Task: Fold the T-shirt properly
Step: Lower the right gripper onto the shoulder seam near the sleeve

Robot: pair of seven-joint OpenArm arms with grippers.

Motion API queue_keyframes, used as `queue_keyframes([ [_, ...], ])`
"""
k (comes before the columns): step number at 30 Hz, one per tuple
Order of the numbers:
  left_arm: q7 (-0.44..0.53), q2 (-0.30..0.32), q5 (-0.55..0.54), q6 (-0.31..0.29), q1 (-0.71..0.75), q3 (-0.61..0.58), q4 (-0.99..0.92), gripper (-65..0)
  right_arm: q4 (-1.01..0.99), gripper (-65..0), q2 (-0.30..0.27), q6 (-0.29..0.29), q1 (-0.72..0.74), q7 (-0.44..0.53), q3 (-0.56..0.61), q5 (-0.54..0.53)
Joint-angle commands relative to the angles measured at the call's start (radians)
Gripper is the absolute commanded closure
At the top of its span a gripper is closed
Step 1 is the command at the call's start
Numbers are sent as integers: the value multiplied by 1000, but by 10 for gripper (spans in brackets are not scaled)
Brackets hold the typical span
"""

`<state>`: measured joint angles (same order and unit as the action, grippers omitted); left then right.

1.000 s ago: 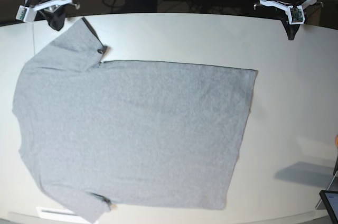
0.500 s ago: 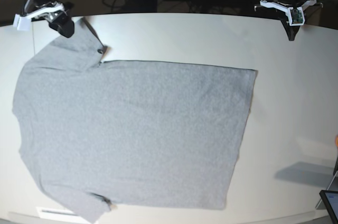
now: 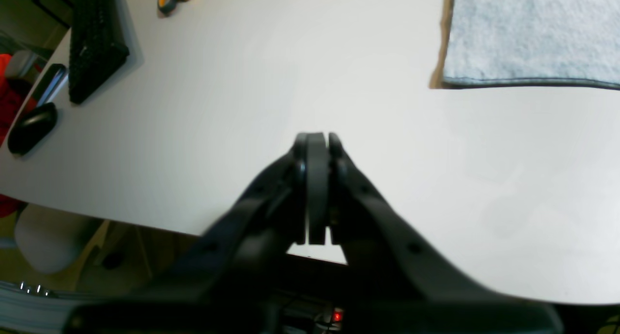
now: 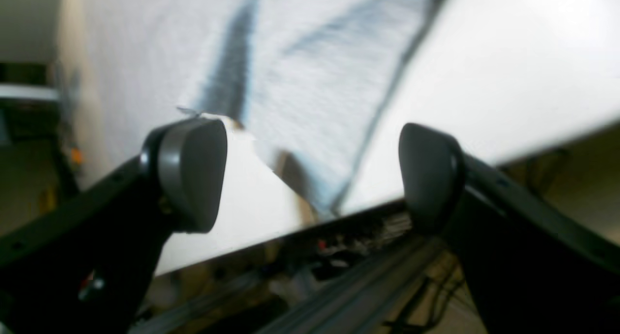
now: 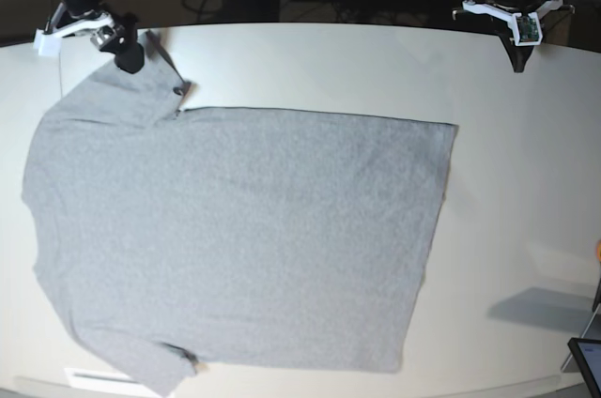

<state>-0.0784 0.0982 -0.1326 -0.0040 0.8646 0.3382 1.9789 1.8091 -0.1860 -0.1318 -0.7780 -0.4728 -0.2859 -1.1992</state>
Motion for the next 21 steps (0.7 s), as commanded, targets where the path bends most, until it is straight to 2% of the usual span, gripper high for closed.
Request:
queue_keyframes([
  [1,27,7,-3,8,9,6,13,0,-2,-525,4,14,-10,-37,-2,9],
  [5,27,7,-3,8,9,6,13,0,-9,-517,9,14,15,-86,-2,9],
  [9,27,7,-3,8,9,6,13,0,-9,-479,10,14,22,-94,-2,9],
  [15,27,7,-3,8,9,6,13,0,-9,-350,10,14,25,-94,-2,9],
  [21,25,4,-3,8,8,6,13,0,-9,-341,10,14,39,-109,0,9],
])
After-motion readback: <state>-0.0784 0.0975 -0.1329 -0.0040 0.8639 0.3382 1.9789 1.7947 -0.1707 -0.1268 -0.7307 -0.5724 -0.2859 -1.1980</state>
